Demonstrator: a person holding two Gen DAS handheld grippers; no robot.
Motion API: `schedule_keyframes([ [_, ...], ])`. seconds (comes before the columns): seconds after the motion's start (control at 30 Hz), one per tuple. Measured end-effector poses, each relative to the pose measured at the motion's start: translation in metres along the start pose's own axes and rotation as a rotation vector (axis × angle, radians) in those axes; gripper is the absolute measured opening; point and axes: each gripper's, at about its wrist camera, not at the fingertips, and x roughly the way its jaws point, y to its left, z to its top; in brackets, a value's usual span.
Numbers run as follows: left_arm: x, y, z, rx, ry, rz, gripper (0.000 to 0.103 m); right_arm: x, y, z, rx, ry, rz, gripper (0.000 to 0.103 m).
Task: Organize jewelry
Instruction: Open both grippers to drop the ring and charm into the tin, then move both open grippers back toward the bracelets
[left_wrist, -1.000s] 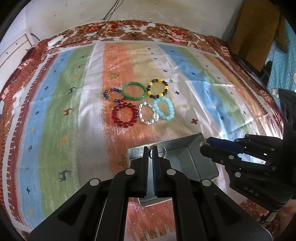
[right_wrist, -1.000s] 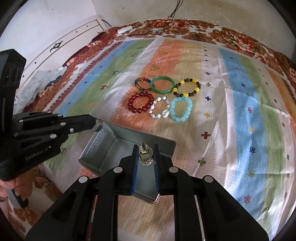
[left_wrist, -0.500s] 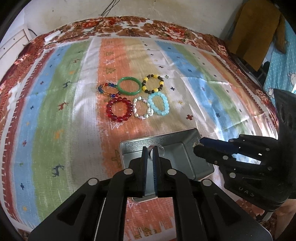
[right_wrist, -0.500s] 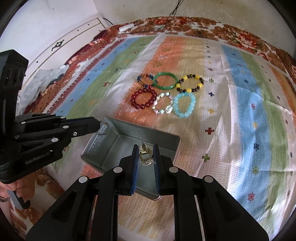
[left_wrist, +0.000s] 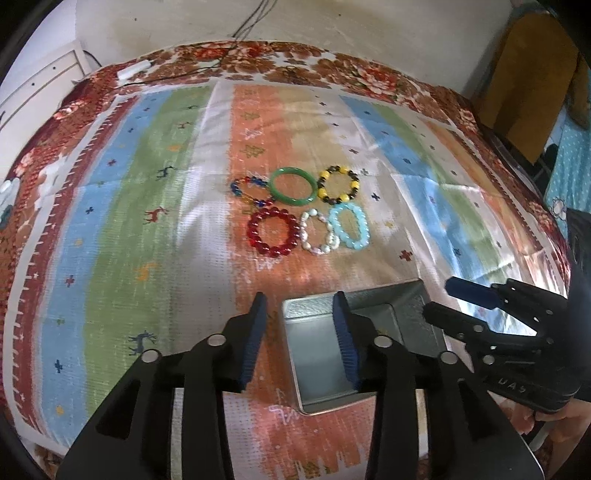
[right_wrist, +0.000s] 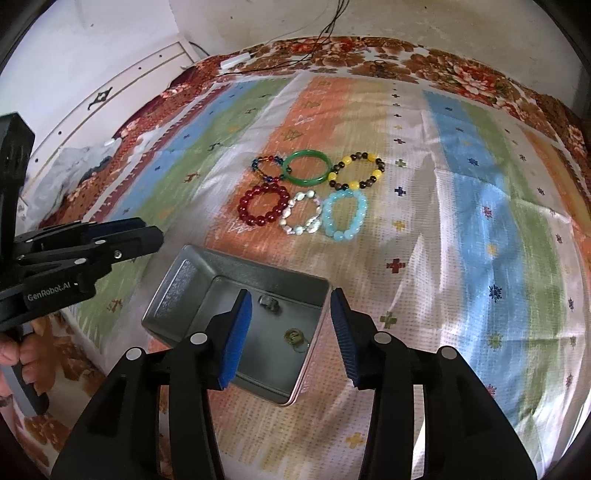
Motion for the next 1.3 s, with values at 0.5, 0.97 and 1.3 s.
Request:
schedule_keyframes([
  [0.5,0.012,0.021,0.019,-0.028,0.004,0.065,0.049,0.001,-0.03,0.016,0.091,-0.053,-0.022,0.051],
  [0.97,0.037,0.028,0.04,0.016,0.038,0.146,0.057,0.024,-0.044,0.036,0.112,-0.039,-0.047,0.051],
  [1.3,0.055,0.029,0.044,0.028,0.066,0.164,0.057,0.033,-0.05,0.047,0.111,-0.032,-0.07,0.055],
])
